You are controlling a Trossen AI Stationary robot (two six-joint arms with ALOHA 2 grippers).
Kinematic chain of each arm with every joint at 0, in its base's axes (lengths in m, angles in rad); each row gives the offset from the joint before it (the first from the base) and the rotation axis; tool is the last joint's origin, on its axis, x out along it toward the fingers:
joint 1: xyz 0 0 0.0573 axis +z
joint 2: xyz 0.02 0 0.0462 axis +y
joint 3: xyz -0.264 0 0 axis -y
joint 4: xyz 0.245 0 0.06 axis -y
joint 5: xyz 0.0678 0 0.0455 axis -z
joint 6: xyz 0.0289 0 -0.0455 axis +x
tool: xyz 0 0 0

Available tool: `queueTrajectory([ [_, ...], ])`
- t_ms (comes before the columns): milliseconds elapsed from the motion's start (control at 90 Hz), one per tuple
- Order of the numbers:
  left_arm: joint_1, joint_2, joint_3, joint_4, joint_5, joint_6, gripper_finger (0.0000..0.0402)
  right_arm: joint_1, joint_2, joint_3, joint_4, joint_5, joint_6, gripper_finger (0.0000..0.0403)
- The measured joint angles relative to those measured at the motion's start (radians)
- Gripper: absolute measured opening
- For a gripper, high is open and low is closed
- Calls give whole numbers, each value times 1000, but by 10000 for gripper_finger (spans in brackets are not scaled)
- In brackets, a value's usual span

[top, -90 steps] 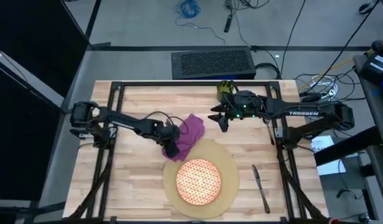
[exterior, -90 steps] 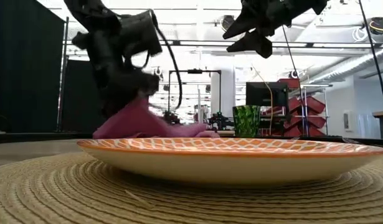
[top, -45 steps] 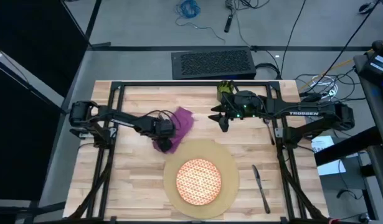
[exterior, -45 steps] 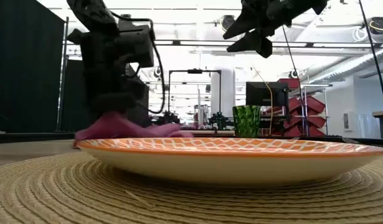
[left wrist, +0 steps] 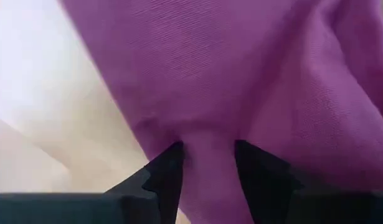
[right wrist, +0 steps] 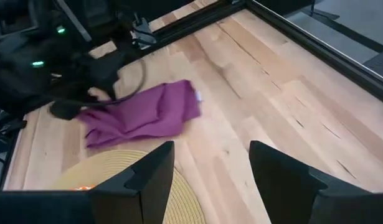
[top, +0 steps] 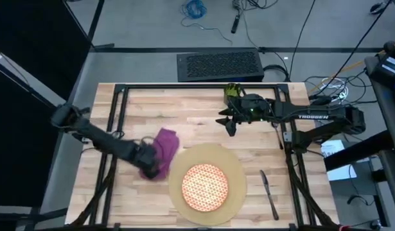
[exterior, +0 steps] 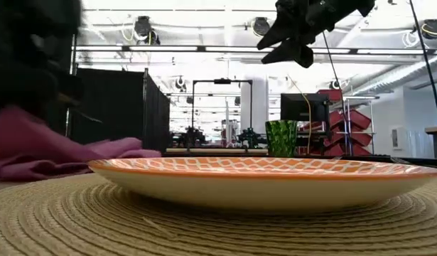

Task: Set table place
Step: Move the purple table napkin to the left of the brown table mat

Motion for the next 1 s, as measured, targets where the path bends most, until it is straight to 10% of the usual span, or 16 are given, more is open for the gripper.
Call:
queueTrajectory([
  [222, -216, 7, 78, 153, -170, -267, 132, 0, 0, 0, 4, -1, 11, 196],
  [511, -250, -6, 299, -307, -305, -257, 131, 0, 0, 0, 19, -8, 31, 196],
  [1000, -197, 108, 249, 23, -285, -77, 131, 13, 0, 0, 35, -7, 41, 196],
])
